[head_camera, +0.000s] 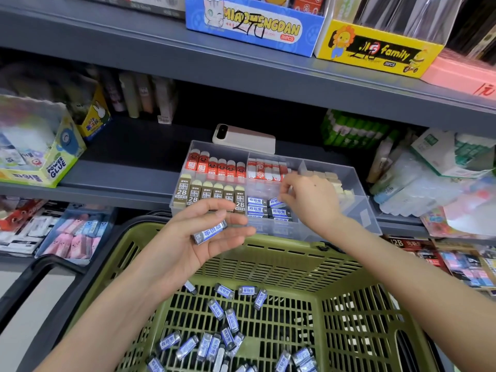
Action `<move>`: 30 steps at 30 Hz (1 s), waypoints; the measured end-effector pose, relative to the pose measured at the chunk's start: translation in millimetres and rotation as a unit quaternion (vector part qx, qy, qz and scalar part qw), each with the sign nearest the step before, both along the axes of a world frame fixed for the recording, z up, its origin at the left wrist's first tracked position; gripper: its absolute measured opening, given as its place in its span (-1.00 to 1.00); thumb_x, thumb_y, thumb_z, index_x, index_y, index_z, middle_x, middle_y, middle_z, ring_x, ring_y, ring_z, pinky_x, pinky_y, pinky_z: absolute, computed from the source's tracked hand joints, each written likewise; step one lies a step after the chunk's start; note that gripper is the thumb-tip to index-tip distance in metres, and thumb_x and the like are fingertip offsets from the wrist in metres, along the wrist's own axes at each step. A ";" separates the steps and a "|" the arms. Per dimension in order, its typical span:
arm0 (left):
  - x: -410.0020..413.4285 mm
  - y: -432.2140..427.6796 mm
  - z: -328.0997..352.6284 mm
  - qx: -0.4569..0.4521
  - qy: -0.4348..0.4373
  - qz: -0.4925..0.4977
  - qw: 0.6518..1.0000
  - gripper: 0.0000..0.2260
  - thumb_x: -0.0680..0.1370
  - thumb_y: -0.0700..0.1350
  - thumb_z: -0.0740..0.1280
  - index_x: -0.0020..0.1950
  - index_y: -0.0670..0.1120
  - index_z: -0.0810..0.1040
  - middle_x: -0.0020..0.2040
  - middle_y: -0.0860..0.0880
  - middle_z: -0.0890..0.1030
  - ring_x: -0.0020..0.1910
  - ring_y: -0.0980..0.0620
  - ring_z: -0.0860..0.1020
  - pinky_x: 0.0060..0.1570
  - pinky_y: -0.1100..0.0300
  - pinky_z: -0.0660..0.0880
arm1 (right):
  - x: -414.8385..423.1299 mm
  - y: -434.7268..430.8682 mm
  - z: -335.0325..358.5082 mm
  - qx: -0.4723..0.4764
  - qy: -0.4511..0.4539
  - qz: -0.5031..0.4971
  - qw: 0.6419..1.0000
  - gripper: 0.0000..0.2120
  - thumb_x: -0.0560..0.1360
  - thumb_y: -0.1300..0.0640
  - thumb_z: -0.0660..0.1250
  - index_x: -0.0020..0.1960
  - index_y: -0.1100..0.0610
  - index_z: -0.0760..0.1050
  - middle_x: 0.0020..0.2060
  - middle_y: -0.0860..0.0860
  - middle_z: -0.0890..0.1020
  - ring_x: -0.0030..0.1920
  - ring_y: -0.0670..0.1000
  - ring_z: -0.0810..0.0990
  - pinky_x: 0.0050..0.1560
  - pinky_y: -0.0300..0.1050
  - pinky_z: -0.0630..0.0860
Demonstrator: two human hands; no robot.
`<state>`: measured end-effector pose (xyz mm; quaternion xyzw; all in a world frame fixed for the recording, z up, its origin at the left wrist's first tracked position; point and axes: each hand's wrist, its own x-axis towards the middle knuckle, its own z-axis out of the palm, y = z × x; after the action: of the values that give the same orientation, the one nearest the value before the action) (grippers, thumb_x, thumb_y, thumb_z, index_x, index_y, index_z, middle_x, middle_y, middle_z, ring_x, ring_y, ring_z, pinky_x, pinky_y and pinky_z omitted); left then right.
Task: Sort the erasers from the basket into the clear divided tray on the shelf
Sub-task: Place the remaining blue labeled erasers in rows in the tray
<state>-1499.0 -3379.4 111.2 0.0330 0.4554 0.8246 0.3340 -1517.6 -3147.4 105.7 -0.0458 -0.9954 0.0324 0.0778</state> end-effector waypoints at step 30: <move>6.6 6.7 4.6 0.133 -0.115 -0.024 0.984 -0.56 0.59 -0.01 0.18 0.39 -0.21 0.35 0.24 -0.35 0.52 0.18 -0.27 0.55 0.09 -0.07 0.55 | 48.2 -67.4 49.4 -0.166 -0.038 0.233 0.957 -0.77 0.39 -0.02 0.45 0.01 0.02 0.63 -0.16 -0.11 0.49 -0.04 -0.04 0.38 0.02 -0.15 0.33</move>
<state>-1492.4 -3372.7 115.9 -0.0066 0.2994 0.8678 0.3965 -1469.4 -3214.7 155.1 0.1738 -0.9612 0.2130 0.0219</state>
